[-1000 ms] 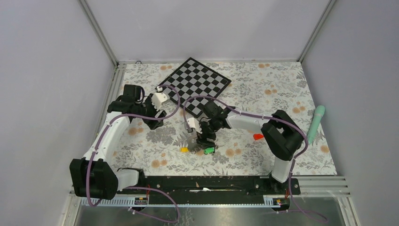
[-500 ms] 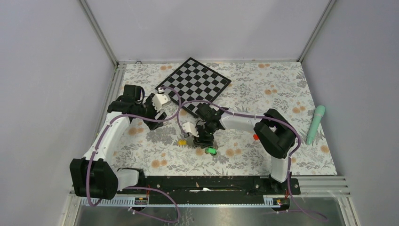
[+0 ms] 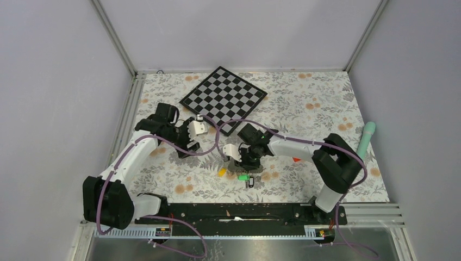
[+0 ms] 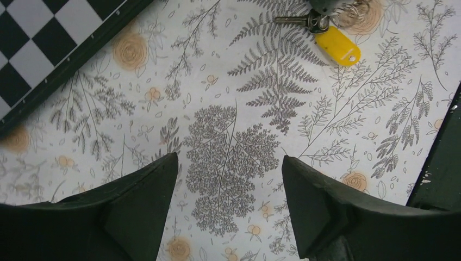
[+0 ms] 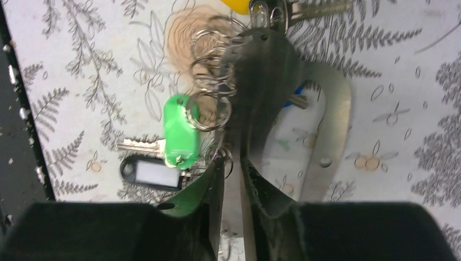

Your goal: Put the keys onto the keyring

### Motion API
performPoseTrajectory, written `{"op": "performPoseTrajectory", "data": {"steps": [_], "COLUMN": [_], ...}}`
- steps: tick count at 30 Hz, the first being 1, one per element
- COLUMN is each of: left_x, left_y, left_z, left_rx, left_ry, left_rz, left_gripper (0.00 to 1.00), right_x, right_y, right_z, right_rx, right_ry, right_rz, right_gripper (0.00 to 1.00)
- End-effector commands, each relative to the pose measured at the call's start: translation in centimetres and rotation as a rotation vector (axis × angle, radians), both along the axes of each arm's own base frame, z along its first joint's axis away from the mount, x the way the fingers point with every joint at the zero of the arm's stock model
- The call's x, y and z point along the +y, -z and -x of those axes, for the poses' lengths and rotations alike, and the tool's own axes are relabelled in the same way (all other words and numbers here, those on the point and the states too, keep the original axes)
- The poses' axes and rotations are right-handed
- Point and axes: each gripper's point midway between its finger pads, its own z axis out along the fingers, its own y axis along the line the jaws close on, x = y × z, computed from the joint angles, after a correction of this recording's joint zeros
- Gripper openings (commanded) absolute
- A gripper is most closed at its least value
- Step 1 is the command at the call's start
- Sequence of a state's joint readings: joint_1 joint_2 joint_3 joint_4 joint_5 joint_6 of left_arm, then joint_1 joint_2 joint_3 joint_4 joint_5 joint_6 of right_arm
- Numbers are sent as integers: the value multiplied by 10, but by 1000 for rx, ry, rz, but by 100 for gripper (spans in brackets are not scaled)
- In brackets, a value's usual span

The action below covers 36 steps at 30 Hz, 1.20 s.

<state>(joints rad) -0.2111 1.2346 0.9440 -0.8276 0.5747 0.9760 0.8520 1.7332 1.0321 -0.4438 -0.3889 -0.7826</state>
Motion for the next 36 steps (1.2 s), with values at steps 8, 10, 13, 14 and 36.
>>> {"op": "performPoseTrajectory", "data": {"steps": [8, 10, 13, 14, 36], "left_x": [-49, -57, -70, -75, -132], "left_y": [-3, -1, 4, 5, 81], "left_z": [-5, -4, -3, 0, 29], "left_rx": [-7, -1, -3, 3, -28], "left_ry": [208, 223, 236, 252, 849], "left_rz": [119, 123, 127, 125, -225], "left_gripper": [74, 74, 74, 74, 74], "right_x": [-28, -32, -37, -40, -100], "right_y": [-35, -36, -41, -44, -87], "right_z": [-24, -26, -28, -29, -41], "right_rx": [-127, -126, -115, -117, -225], "right_ry": [139, 155, 185, 199, 438], "right_rz": [-70, -74, -104, -113, -246], "right_gripper": [11, 10, 12, 13, 25]}}
